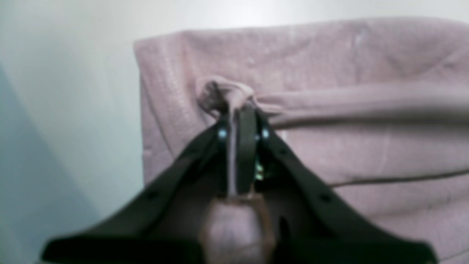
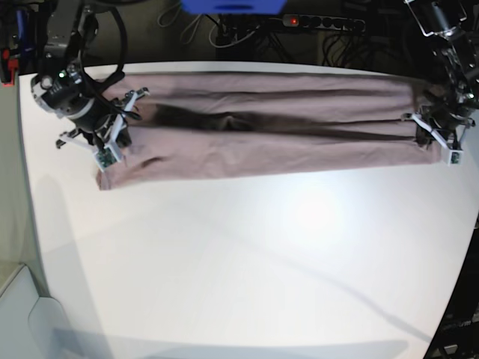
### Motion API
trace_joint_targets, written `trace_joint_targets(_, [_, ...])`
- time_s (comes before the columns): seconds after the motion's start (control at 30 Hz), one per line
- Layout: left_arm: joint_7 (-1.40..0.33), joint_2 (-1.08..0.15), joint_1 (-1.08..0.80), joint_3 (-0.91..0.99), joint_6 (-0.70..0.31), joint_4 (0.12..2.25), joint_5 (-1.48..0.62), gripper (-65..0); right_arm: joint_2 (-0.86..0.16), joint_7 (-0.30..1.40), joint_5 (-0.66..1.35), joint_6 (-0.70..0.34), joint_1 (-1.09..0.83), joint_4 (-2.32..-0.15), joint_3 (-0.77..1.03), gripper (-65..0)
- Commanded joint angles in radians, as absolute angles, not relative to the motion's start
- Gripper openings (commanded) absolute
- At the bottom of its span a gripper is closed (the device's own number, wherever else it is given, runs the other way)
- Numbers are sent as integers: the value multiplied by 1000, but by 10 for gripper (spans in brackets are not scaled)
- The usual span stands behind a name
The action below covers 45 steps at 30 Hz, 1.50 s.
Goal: Layout the t-shirt on the table in an organized manner, then fold the t-shirt properly
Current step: 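Pull the strip end taut with the right gripper, left gripper holding the other end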
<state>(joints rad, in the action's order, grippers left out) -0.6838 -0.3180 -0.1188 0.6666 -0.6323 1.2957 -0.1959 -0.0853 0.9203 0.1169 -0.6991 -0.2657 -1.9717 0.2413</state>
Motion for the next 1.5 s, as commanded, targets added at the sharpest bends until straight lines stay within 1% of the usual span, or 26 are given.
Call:
trace_joint_targets(0.0, [-693, -332, -114, 668, -631, 1303, -193, -648, -93, 894, 133, -698, -271, -1991, 243, -650])
trace_joint_targets(0.17, [-693, -332, -113, 668, -631, 1303, -193, -648, -117, 894, 133, -698, -308, -1991, 243, -650])
trace_joint_targets(0.53, [-699, -332, -119, 670, -634, 1303, -193, -645, -116, 894, 128, -698, -309, -1951, 278, -650])
trace_joint_targets(0.6, [-702, -332, -122, 671, -671, 1305, -193, -644, -117, 894, 128, -698, -309, -1951, 278, -647])
trace_joint_targets(0.63, [-702, -332, -122, 673, -698, 1307, -193, -639, -117, 894, 128, -698, -309, -1951, 278, -626])
trace_joint_targets(0.7, [-704, -332, -122, 674, -698, 1311, -193, -596, -119, 895, 128, -698, -309, -1940, 278, -554])
trace_joint_targets(0.8, [-704, -332, -124, 674, -698, 1316, -189, -485, -117, 894, 128, -698, -308, -1910, 278, -440])
trace_joint_targets(0.83, [-704, -332, -125, 674, -698, 1316, -188, -437, -117, 894, 128, -698, -308, -1899, 278, -400])
trace_joint_targets(0.9, [-704, -332, -125, 674, -698, 1317, -188, -376, -117, 892, 128, -698, -306, -1888, 278, -350])
trace_joint_targets(0.93, [-704, -334, -125, 674, -698, 1317, -188, -358, -116, 892, 128, -698, -306, -1883, 278, -330])
trace_joint_targets(0.97, [-704, -334, -125, 674, -698, 1317, -189, -351, -116, 892, 128, -698, -305, -1880, 278, -320])
trace_joint_targets(1.13, [-704, -338, -125, 685, -698, 1322, -193, -347, -116, 891, 130, -698, -298, -1850, 274, -319])
trace_joint_targets(1.3, [-704, -312, -124, 780, -698, 1389, -193, -341, -114, 855, 130, -698, -285, -1799, 272, -319])
trace_joint_targets(1.37, [-707, -306, -124, 803, -698, 1408, -193, -310, -114, 842, 130, -698, -285, -1781, 272, -319])
trace_joint_targets(1.47, [-769, -311, -124, 808, -698, 1411, -193, -258, -114, 835, 131, -698, -286, -1761, 272, -319])
